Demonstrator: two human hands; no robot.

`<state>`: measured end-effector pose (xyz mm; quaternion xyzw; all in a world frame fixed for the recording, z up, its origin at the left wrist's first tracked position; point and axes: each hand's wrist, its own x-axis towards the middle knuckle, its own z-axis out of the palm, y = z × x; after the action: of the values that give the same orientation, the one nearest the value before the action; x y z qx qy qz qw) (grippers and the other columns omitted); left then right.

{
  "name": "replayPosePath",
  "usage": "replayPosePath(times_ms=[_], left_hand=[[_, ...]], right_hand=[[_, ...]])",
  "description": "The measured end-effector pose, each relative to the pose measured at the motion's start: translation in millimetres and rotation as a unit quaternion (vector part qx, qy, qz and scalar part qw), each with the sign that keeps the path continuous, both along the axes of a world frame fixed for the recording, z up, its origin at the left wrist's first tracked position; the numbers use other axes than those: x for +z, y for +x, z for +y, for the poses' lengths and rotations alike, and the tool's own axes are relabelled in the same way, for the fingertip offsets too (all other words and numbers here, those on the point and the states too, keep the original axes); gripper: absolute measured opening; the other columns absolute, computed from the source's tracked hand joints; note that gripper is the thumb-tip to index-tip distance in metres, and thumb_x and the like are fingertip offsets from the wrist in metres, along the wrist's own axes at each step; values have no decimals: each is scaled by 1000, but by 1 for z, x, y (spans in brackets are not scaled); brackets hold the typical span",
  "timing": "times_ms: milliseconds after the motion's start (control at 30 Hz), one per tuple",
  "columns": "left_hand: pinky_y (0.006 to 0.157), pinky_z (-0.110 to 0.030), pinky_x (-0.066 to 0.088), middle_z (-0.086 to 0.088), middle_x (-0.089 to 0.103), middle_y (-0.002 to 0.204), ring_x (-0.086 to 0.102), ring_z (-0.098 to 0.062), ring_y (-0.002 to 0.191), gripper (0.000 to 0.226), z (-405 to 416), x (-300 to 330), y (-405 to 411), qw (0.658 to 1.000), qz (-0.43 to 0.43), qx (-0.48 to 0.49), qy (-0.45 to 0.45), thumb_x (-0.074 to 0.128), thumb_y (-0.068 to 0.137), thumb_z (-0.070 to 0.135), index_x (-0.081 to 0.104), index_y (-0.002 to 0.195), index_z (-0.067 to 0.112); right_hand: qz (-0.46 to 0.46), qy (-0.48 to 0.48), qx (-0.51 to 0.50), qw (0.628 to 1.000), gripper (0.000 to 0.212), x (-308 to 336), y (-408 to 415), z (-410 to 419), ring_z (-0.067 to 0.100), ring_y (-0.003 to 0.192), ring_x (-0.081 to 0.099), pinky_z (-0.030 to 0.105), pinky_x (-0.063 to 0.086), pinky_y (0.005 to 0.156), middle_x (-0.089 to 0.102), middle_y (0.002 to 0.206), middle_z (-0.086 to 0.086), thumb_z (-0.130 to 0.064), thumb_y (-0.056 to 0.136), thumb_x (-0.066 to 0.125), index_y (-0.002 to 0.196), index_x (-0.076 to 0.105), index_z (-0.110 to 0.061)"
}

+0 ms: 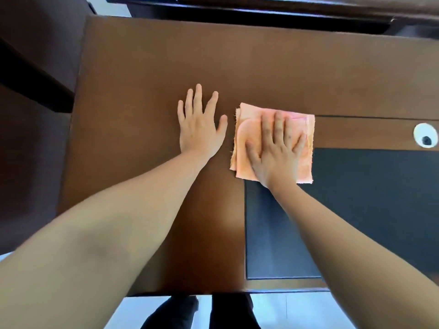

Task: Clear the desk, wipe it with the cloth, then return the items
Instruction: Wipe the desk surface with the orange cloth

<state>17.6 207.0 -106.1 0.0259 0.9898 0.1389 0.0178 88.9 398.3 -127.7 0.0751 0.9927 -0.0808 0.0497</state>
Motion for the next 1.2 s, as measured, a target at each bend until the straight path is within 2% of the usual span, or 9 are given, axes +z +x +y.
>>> replayPosePath(times_ms=[133,233,400,500,600,700,833,1200], left_hand=[[132,-43,4,-1,14,176,6,-23,163,59,-35,3,22,992,-32,-100,63,47,106,40,35,163,28],[132,-40,8,2,21,174,13,-19,162,55,-78,0,68,984,1,-167,55,43,109,35,37,162,24],[131,-44,15,-1,26,173,20,-22,161,52,-109,-1,121,986,35,-159,42,43,110,30,39,161,20],[131,-45,16,-4,27,173,22,-24,160,52,-111,0,130,987,29,-156,40,44,110,29,39,161,19],[130,-45,18,-4,29,172,24,-25,159,52,-114,2,129,986,30,-154,48,46,109,29,42,160,19],[127,-45,26,-3,37,168,32,-24,156,49,-114,4,124,987,46,-146,45,52,107,30,49,155,20],[115,-43,35,-2,51,155,46,-25,143,41,-117,5,106,987,75,-132,46,58,101,30,59,141,21],[127,-49,21,-9,33,169,27,-29,157,53,-126,3,25,999,43,-30,-1,48,106,38,44,157,21]], right_hand=[[-1,8,-29,1000,78,3,68,-17,25,165,-4,65,-4,127,0,179,2,-69,104,16,169,-3,-32],[-8,20,-49,999,78,5,113,-30,27,165,-2,66,-2,127,2,179,4,-68,104,17,169,1,-30],[-17,31,-84,996,78,7,188,-55,28,165,0,67,1,127,2,179,5,-67,104,20,170,2,-29],[-16,44,-103,994,78,8,225,-75,31,164,9,69,7,126,9,178,7,-65,104,24,170,10,-26],[-22,54,-101,993,78,7,241,-87,31,164,8,69,9,125,10,178,8,-65,104,23,170,8,-25],[-22,55,-90,994,79,6,231,-85,32,164,5,70,8,125,4,178,7,-65,104,25,170,7,-27],[-29,52,-85,995,80,5,197,-83,31,165,0,70,7,125,-3,178,5,-68,103,24,170,5,-28],[-43,32,-46,997,81,7,72,-70,26,163,-15,68,-2,126,-14,178,2,-71,101,13,168,-10,-32]])
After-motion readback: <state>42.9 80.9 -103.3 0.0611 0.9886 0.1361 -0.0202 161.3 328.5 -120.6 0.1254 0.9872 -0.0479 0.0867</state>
